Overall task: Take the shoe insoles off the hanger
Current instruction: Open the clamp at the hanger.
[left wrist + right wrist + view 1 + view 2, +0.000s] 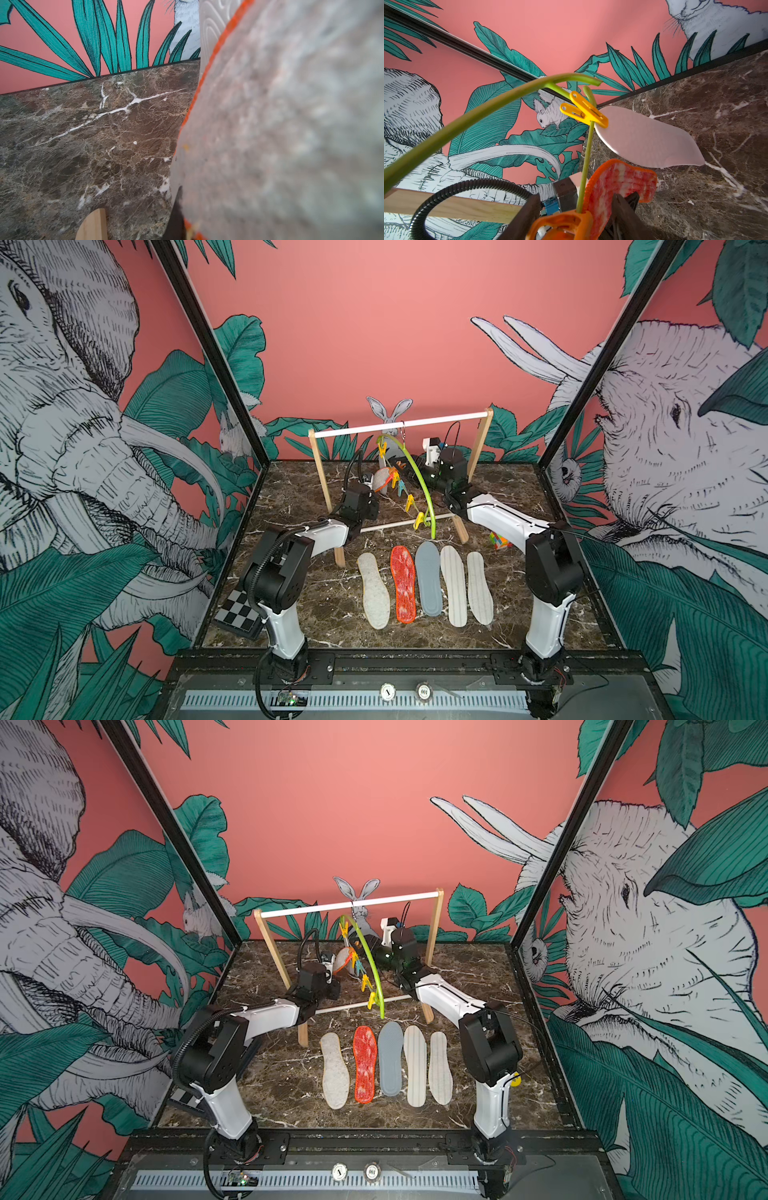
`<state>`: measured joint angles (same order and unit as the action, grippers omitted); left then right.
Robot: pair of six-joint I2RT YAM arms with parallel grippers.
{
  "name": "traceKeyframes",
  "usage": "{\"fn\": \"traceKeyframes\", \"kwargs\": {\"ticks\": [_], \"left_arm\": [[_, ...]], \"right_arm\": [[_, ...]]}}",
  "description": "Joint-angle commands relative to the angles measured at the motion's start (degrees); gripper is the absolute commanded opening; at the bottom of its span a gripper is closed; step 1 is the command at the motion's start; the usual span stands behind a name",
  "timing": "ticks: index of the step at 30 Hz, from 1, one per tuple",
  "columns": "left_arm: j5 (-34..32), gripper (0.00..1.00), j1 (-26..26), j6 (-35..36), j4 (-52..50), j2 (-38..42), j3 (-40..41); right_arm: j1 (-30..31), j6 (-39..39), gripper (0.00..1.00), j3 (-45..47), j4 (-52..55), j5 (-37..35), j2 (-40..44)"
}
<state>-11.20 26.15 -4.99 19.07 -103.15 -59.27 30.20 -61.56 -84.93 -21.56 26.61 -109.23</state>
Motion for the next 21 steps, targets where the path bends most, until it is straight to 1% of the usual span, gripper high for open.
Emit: {"fn": "traceKeyframes", "kwargs": {"ticks": [1,12,21], "left_arm": [[-0.8,0.0,-0.4,-0.6,0.1,3.1,-0.3],[-1.1,0.0,-0.4,-0.6,0.2,3.1,0.1],[-1.0,0.0,-0.4,-1.0,0.4,2.8,0.3]], "right_arm": [[-0.4,-0.2,0.53,0.9,-1.8,0.2,2.4],[-0.9,0.2,0.5,1.6,-1.2,-0.1,3.6],[-0.9,-0.4,0.4,1.2,-1.7,0.7,3.4]]}}
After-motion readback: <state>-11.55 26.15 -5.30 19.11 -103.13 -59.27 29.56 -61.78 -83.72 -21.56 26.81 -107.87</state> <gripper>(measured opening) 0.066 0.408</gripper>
